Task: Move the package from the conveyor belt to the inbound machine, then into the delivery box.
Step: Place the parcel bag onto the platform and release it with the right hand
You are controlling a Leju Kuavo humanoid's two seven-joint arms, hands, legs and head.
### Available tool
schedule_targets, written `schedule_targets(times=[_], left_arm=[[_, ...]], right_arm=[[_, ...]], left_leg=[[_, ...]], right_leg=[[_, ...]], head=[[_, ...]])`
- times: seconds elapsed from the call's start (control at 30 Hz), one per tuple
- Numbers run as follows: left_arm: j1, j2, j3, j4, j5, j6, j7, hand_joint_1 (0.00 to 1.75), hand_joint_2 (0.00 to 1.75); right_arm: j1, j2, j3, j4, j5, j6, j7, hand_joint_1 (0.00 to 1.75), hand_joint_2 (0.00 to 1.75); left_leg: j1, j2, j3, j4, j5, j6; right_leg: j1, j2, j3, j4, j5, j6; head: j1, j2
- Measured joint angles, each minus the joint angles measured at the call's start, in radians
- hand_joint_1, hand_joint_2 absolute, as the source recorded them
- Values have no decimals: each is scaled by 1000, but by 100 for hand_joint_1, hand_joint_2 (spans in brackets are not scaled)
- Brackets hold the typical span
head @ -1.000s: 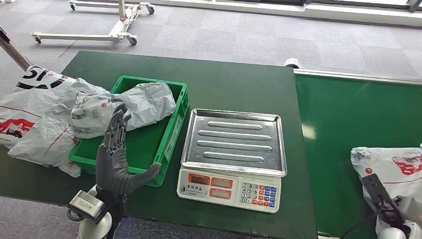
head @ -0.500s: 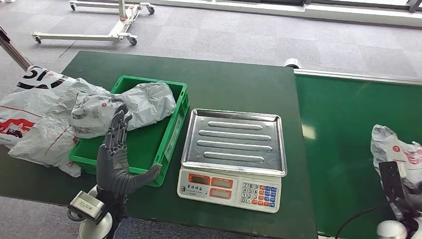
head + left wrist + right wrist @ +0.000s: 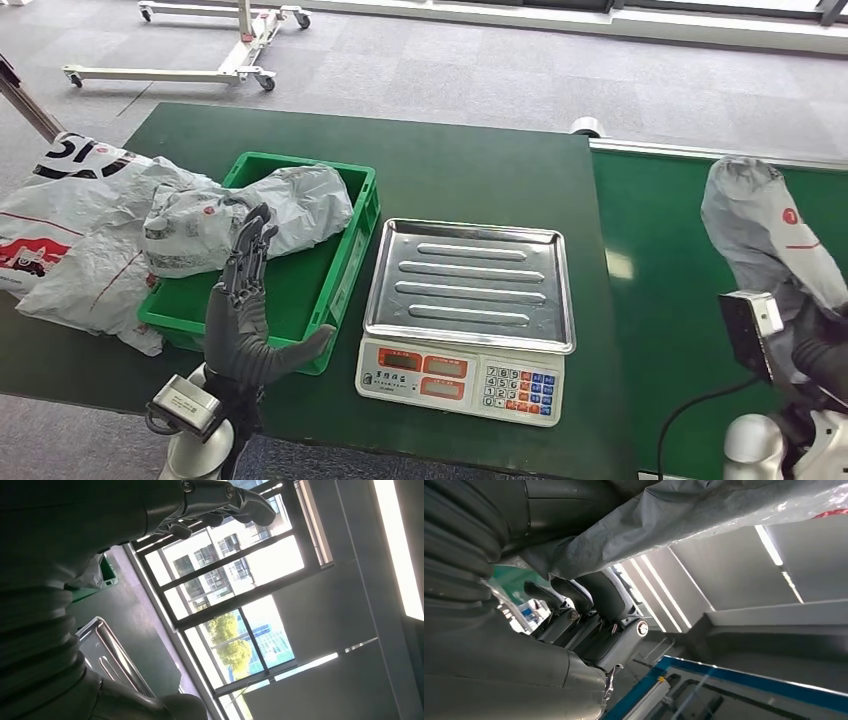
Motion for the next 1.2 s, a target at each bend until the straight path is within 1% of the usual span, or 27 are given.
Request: schedule_targets(times=[0.1,0.2,0.27,0.37,0.43,0.6,0.73,0.8,0.87,0.97,1.0,1.1,1.13,1.17,1.2], left_arm=[[-3,0,0,5,0,0,0,0,175],[-3,0,0,7,1,0,0,0,175],[-3,0,-1,7,1,2,0,0,175],[-2,0,-8,7,4,10,0,0,175],[0,0,-14,7,8,20,0,0,175],[-4,0,-30,12,24,36,0,0,175],[-16,0,-37,26,31,44,0,0,175],[-21,0,-40,34,33,58,0,0,175],[-23,1,-43,42,33,77,0,0,175],[-24,4,-48,52,34,100,0,0,175],[-24,6,-49,54,34,105,0,0,175],[-24,9,-50,60,36,111,0,0,175],[-24,10,-51,63,34,113,1,0,175],[-24,11,-52,67,31,117,1,0,175],[-24,12,-54,70,26,122,0,0,175]], right_arm=[[0,12,24,-37,4,0,-3,175,175],[2,21,42,-76,14,0,-35,175,175],[3,29,61,-112,46,0,-51,175,175],[4,35,108,-175,114,0,-53,175,175],[8,35,141,-219,133,0,-78,175,175],[7,35,253,-318,140,0,-274,175,175],[0,35,397,-310,141,1,-409,175,175],[-9,34,473,-285,140,1,-454,175,175],[-36,25,549,-235,139,3,-430,175,175],[-72,-6,671,-157,140,4,-340,175,175],[-80,-17,711,-134,140,4,-312,139,175],[-115,-54,830,-60,141,4,-199,8,175],[-126,-70,872,-37,141,4,-154,0,175],[-136,-87,914,-14,141,5,-110,0,175],[-144,-102,953,5,140,9,-70,0,131]], left_leg=[[0,0,0,0,0,0],[0,0,0,0,0,0],[0,0,0,0,0,0],[0,0,0,0,0,0],[0,0,0,0,0,0],[0,1,0,0,0,0],[0,1,0,0,0,-1],[0,1,0,-1,1,-1],[0,2,0,-1,1,-2],[1,1,0,-1,2,-2],[1,0,0,-1,2,-2],[1,1,0,-1,2,-2],[1,1,0,-1,2,-2],[1,0,0,-1,2,-2],[1,0,0,-1,2,-2]], right_leg=[[-1,0,0,0,0,0],[-1,0,0,0,0,0],[-1,0,0,0,0,0],[0,0,0,0,0,0],[0,0,0,0,0,0],[1,1,0,0,0,0],[1,1,0,0,0,0],[1,1,1,0,0,0],[1,1,0,0,1,-1],[1,1,1,0,1,-2],[2,1,1,0,1,-1],[2,1,0,0,1,-2],[2,1,0,0,1,-2],[2,1,0,0,1,-2],[2,1,0,0,1,-2]], head=[[0,0],[0,0],[0,0],[0,0],[0,0],[0,0],[0,0],[0,0],[0,0],[0,0],[0,0],[0,0],[0,0],[0,0],[0,0]])
